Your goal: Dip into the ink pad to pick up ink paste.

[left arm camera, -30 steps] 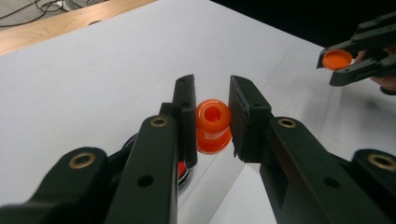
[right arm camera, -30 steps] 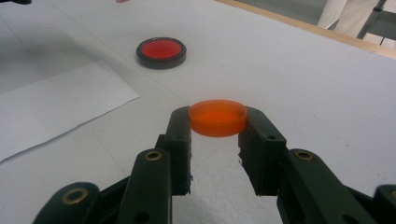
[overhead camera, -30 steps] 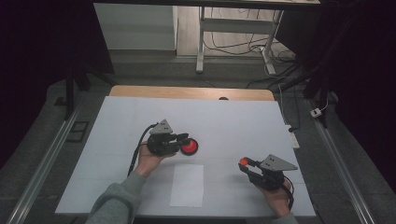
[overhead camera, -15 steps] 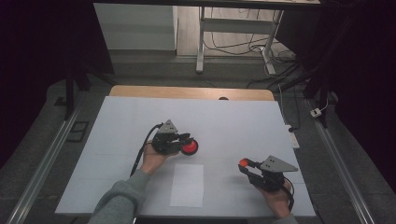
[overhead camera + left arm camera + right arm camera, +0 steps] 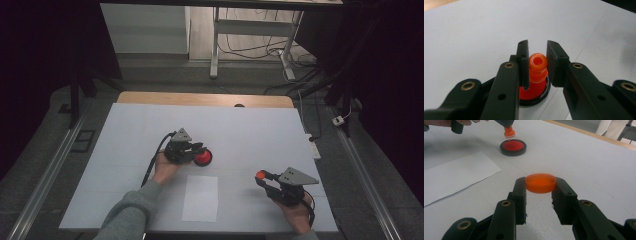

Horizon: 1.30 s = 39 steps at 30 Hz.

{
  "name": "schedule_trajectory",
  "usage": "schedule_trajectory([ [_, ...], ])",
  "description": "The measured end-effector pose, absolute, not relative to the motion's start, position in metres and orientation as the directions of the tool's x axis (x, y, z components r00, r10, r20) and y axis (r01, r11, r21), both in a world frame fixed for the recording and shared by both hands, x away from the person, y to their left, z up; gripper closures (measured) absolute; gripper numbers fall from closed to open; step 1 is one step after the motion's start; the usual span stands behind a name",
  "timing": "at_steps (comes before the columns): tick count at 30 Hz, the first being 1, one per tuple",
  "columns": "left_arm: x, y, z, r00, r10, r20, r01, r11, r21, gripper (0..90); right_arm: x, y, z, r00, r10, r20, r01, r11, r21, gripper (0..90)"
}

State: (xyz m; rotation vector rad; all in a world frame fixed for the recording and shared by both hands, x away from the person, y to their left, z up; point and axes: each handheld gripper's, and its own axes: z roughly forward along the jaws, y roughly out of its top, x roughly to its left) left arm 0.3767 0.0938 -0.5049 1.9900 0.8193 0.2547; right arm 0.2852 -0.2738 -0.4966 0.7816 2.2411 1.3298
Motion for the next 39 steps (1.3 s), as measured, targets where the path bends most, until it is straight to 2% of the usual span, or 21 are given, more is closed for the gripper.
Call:
schedule_trajectory([
  [36, 0.385, 0.089, -0.521, 0.758, 0.641, -0.117, 0.452, -0.388, 0.803, 73.2, 0.285, -0.273, -0.498, -0.755, 0.652, -0.069, 0.255, 0.39, 0.885, 64.7],
  [39, 0.383, 0.087, -0.521, 0.766, 0.638, -0.079, 0.431, -0.419, 0.799, 73.3, 0.285, -0.273, -0.498, -0.754, 0.653, -0.068, 0.257, 0.388, 0.885, 64.7],
])
